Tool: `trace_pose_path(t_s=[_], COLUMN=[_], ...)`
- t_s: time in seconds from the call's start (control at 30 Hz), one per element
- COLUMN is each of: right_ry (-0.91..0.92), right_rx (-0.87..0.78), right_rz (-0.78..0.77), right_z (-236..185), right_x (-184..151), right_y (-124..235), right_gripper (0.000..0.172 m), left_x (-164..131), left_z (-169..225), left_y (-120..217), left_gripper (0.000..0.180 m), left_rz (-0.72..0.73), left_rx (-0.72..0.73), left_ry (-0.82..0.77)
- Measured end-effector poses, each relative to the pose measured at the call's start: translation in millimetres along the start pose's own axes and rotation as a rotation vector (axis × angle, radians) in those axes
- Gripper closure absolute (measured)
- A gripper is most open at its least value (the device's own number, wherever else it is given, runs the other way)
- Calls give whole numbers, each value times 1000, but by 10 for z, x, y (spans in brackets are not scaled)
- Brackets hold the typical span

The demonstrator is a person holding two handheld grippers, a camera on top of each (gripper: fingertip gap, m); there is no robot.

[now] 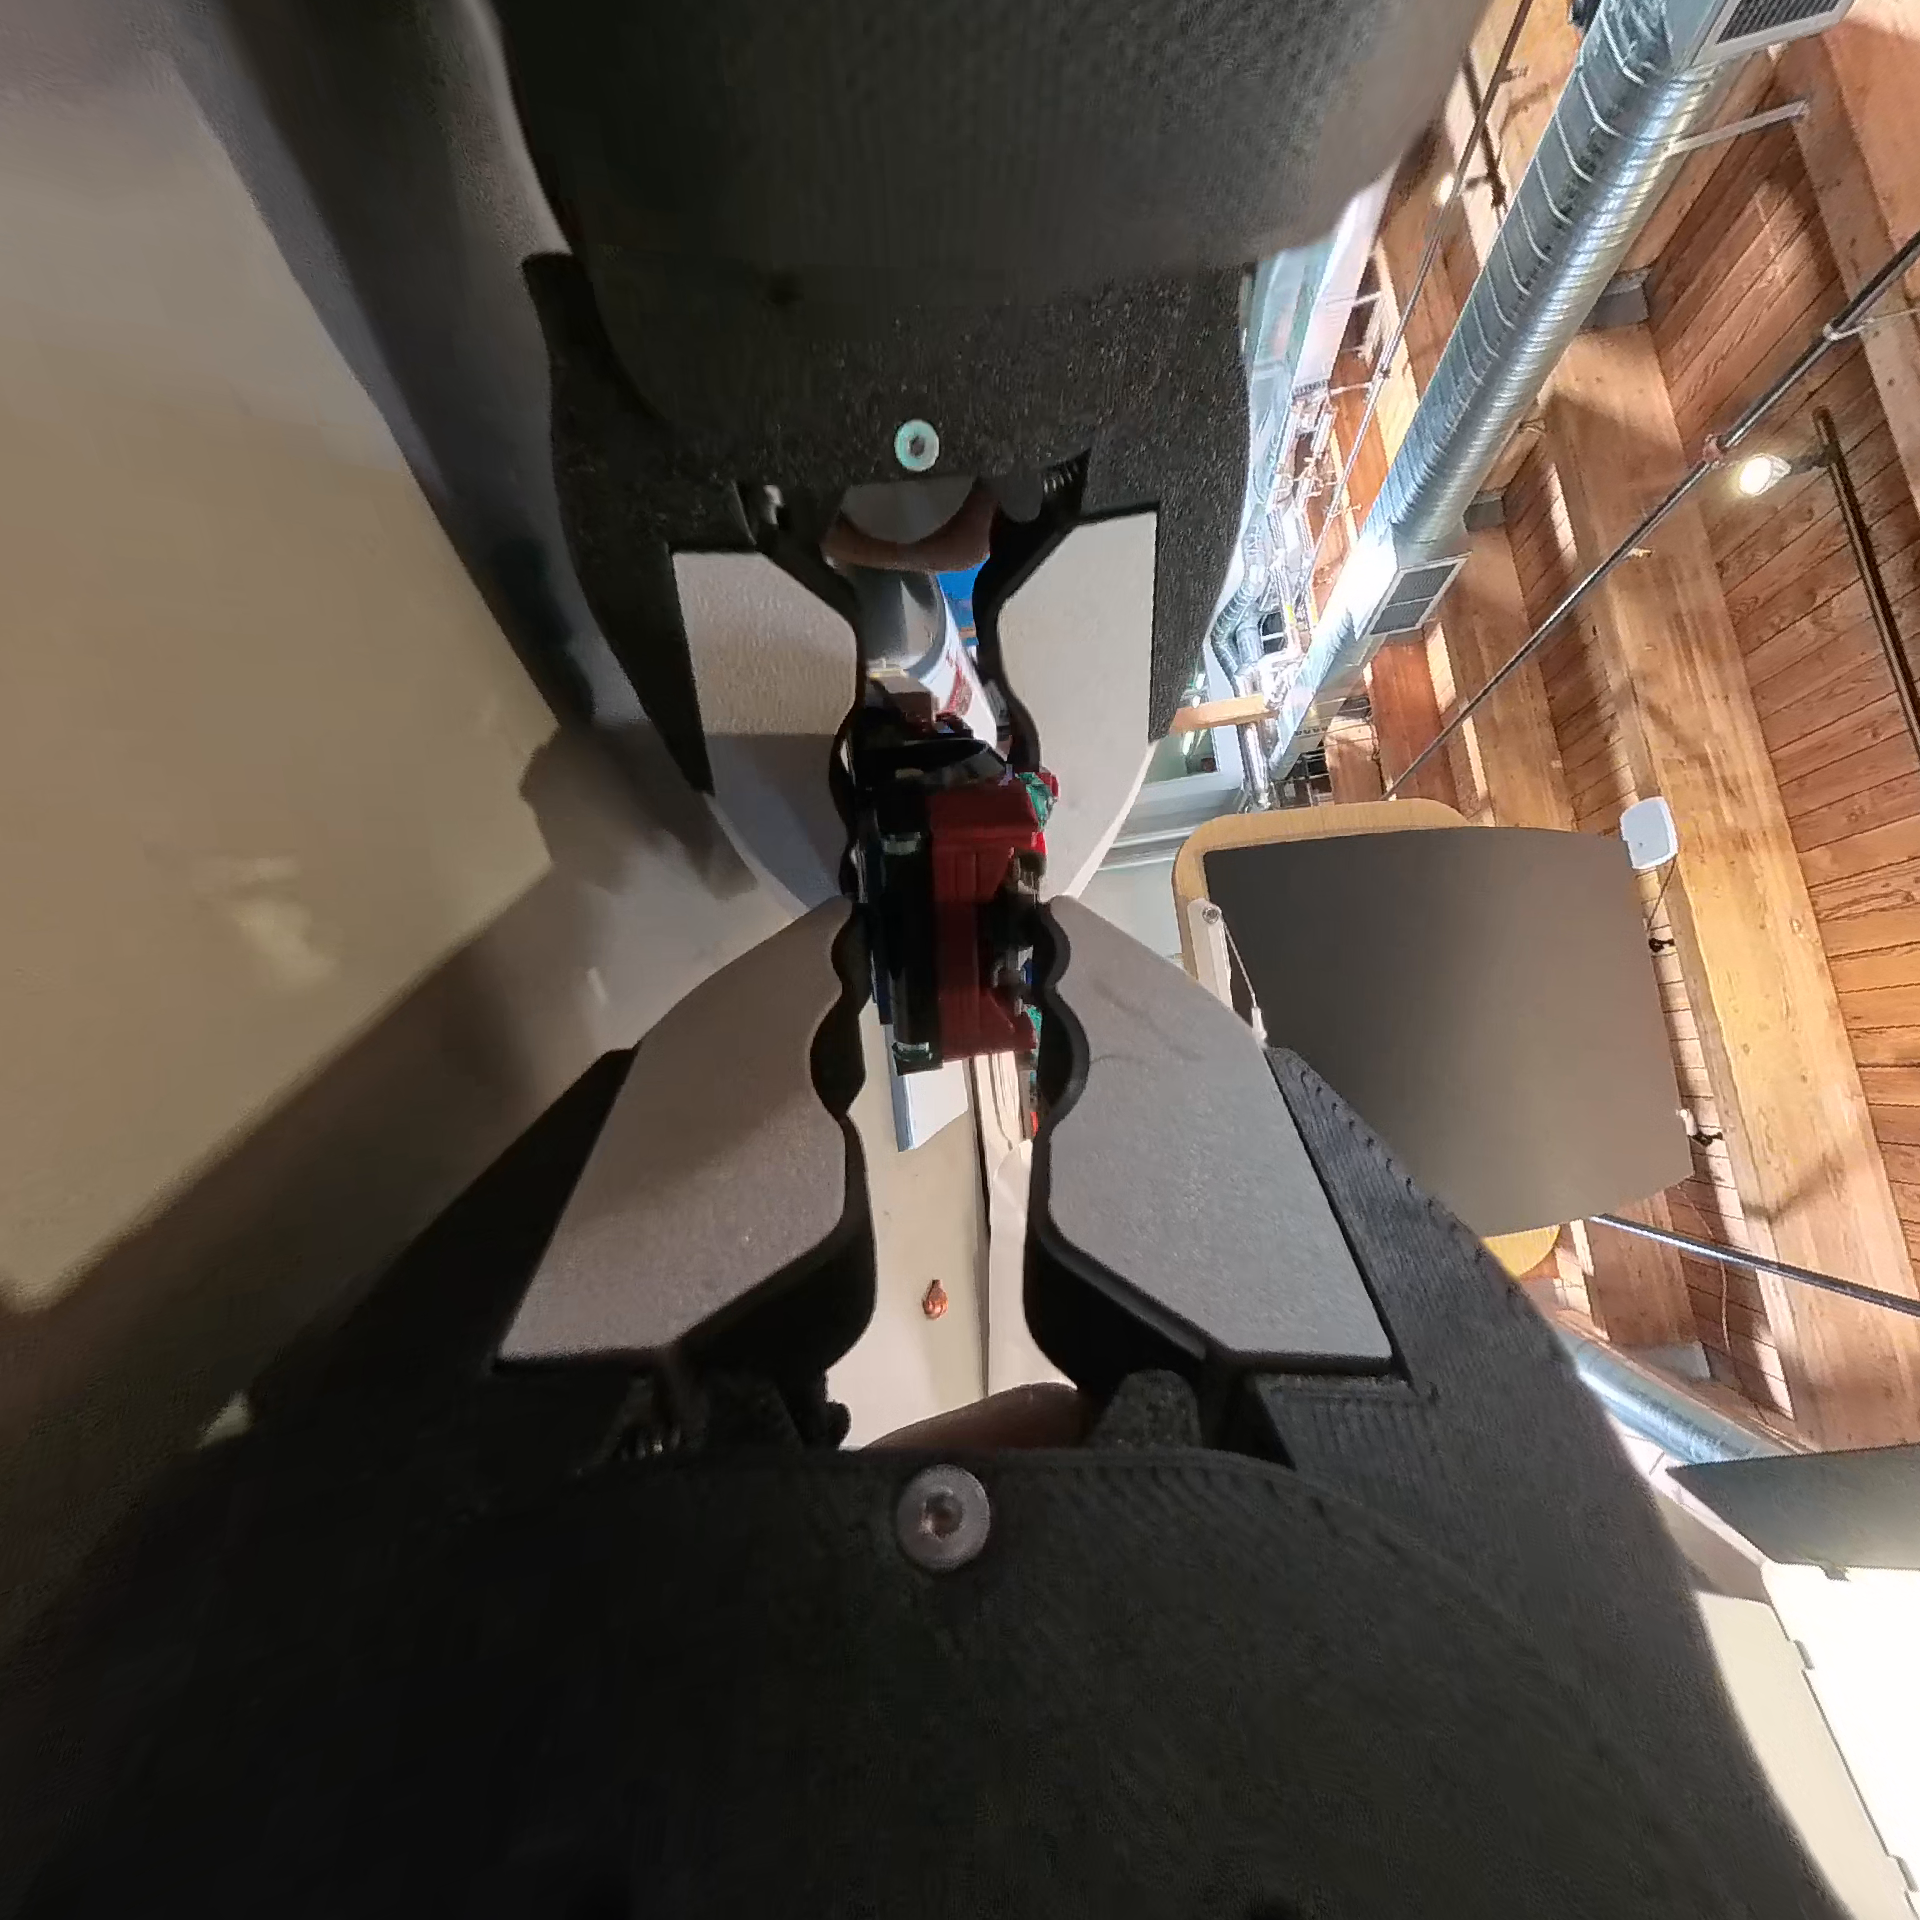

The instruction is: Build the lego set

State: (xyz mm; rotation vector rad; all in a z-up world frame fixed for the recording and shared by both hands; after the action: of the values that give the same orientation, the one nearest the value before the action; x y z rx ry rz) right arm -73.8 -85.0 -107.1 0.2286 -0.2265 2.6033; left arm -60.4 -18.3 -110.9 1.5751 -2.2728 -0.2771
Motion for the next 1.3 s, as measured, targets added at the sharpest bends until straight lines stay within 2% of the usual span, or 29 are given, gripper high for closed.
trace_pose_path(t_s=[0.3, 0.37, 0.43, 0.6, 0.87, 1.03, 1.17, 1.3], right_ry=[10, 16, 15, 16, 17, 13, 20, 82], right_rx=[5, 5, 5, 6, 1, -13, 34, 140], right_rz=[30, 32, 29, 26, -2, -138, -254, -378], right_z=[-11, -16, -15, -9, 97, 297, 598, 1006], right_x=[11, 9, 4, 7, 72, -175, -472, -933], right_y=[18, 20, 20, 30, 225, 555, 1034, 1497], right_gripper=[142, 142, 142, 142, 136, 138, 145, 147], left_x=[-80, -108, -120, -124, -134, -142, -123, -102], left_z=[11, 19, 40, 42, -1, -10, -4, -12], left_y=[28, 1, -14, -18, -52, -103, -141, -174], left_gripper=[134, 135, 145, 145, 145, 146, 145, 145], left_rz=[107, 82, 69, 46, -27, -48, -64, -70], left_rx=[-77, -74, -77, -57, 67, 80, 81, 79], left_ry=[61, 45, 14, -4, -76, -79, -92, -87])
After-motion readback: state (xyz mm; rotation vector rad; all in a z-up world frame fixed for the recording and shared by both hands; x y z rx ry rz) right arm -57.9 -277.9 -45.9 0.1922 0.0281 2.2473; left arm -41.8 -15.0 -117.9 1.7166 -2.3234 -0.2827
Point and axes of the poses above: each gripper's, where its closed fingertips meet, y back along the fingers, x out of its top, z = x × y across the jaws, the point moved 6 cm from there along y, back along the fingers, and after that the axes turned 11 degrees about -x, right-handed, at the moved point
